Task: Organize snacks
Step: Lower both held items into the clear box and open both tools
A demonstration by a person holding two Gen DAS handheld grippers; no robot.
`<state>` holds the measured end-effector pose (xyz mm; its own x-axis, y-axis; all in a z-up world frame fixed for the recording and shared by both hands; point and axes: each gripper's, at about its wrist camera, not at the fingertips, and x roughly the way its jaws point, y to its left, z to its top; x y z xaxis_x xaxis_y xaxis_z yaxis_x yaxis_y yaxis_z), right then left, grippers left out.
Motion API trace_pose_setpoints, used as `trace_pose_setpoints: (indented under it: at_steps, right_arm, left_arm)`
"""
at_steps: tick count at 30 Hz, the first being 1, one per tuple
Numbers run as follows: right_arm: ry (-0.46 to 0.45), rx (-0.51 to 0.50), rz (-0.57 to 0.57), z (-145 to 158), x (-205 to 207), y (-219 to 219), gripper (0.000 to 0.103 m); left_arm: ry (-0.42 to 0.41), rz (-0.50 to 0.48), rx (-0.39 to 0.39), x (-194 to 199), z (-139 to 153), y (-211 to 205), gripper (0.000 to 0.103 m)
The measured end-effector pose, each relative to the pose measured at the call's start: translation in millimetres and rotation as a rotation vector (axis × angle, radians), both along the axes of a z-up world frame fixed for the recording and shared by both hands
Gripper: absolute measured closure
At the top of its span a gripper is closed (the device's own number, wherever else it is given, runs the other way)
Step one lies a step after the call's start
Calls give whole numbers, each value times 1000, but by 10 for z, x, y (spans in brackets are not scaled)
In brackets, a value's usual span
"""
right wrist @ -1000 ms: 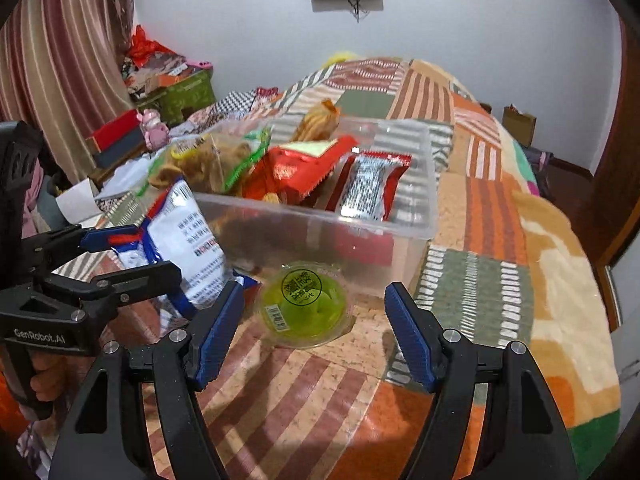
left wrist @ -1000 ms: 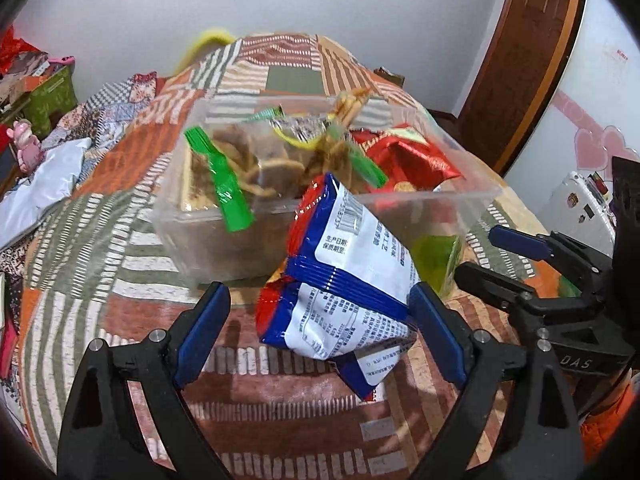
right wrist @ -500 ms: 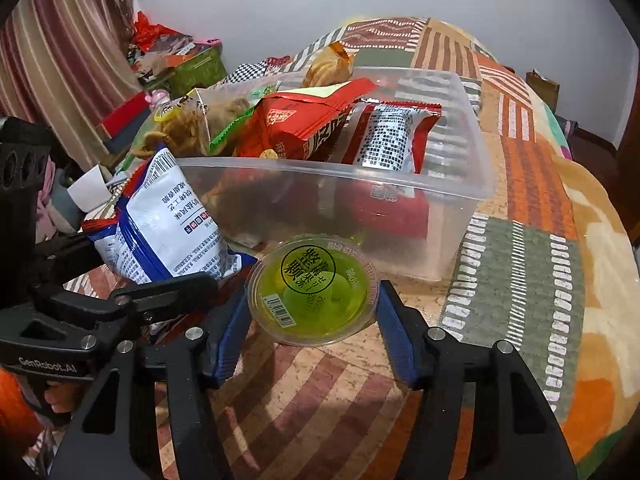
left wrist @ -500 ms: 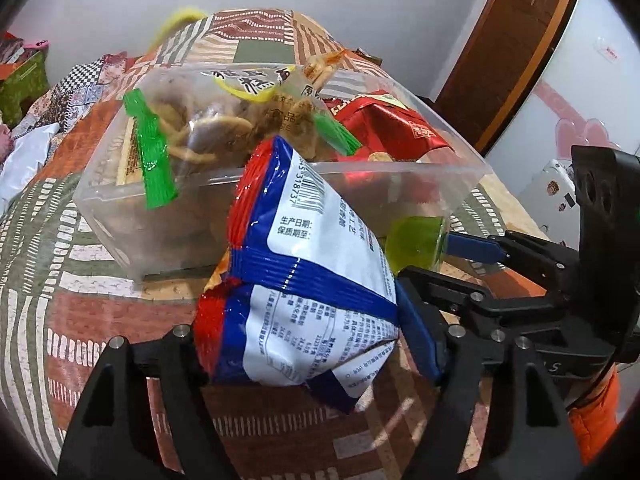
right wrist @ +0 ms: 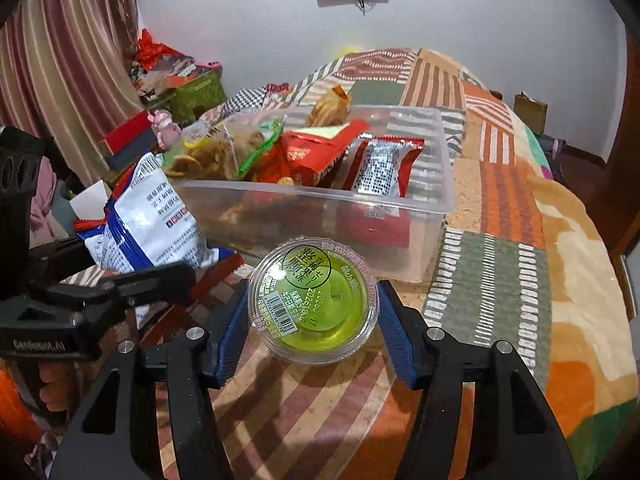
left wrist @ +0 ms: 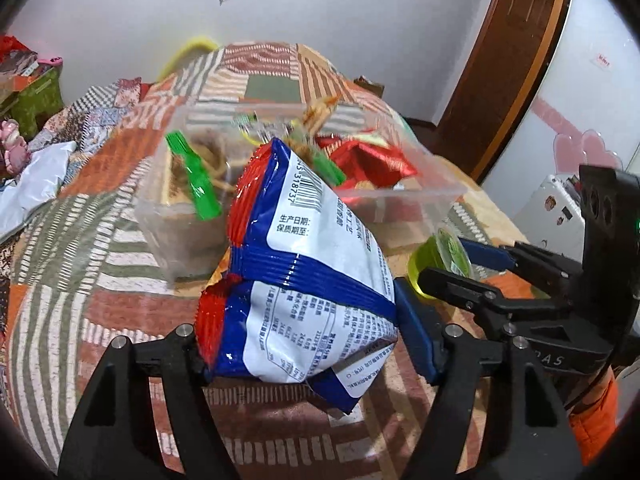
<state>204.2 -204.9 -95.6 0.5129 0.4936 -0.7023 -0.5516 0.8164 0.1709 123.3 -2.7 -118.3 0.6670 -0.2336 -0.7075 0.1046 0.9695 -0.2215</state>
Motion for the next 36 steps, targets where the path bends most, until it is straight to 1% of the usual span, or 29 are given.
trace_pose_setpoints:
  at_steps: [5,7,13,19,24,27,36]
  right_arm:
    - [-39,32,-12,181,-26,-44,46]
    - [-68,43,-21,288,-38,-50,46]
    - [-149,77,-26,575,-33,-3,46]
    - [-205,109,-29,764,80,74,46]
    - [-233,121,-31,845,170,161,46]
    - [-235,130,-32,874,256,205,46]
    - [-233,118,-33,857,507,347,46]
  left_arm:
    - [-51,25,-11,-61,225,81,32]
    - [-78,41,-11,-69,338,116,32]
    - [-132,66,-17,1,577,222,32]
    - [-164,82,-10,140,746,261,32]
    - [-175,95,-6,300,839,295,32]
    - [-180,113,9,412,878,317,32]
    - [-179,155,57,721,876,390,32]
